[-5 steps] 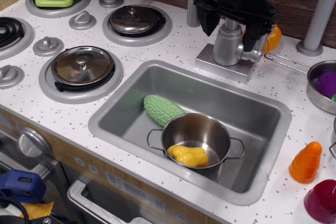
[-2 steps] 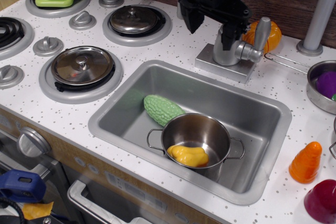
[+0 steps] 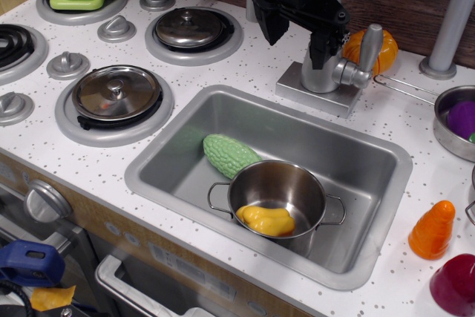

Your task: Turn faucet front to left

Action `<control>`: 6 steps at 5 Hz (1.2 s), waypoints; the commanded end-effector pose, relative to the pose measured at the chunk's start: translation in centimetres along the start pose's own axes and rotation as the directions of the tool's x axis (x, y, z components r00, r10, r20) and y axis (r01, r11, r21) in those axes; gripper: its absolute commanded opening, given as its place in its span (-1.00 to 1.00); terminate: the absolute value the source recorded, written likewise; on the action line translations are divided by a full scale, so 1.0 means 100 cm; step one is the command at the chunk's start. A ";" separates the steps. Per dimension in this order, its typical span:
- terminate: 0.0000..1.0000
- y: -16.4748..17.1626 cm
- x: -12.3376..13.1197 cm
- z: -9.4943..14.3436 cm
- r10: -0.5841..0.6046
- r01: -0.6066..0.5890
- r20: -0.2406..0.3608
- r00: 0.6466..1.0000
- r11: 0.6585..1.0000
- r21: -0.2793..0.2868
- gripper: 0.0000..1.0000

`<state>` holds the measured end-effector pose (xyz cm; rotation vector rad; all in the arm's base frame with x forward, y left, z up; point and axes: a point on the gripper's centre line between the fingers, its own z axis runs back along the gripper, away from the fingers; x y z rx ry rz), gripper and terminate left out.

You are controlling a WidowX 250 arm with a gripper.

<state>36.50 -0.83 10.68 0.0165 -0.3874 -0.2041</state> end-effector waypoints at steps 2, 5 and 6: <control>-1.00 0.023 0.020 0.012 -0.046 0.046 0.033 0.998 0.999 0.000 1.00; -1.00 0.042 0.032 0.004 -0.109 0.109 0.034 0.994 0.994 -0.005 1.00; 1.00 0.047 0.035 -0.001 -0.128 0.127 0.045 0.991 0.992 0.008 1.00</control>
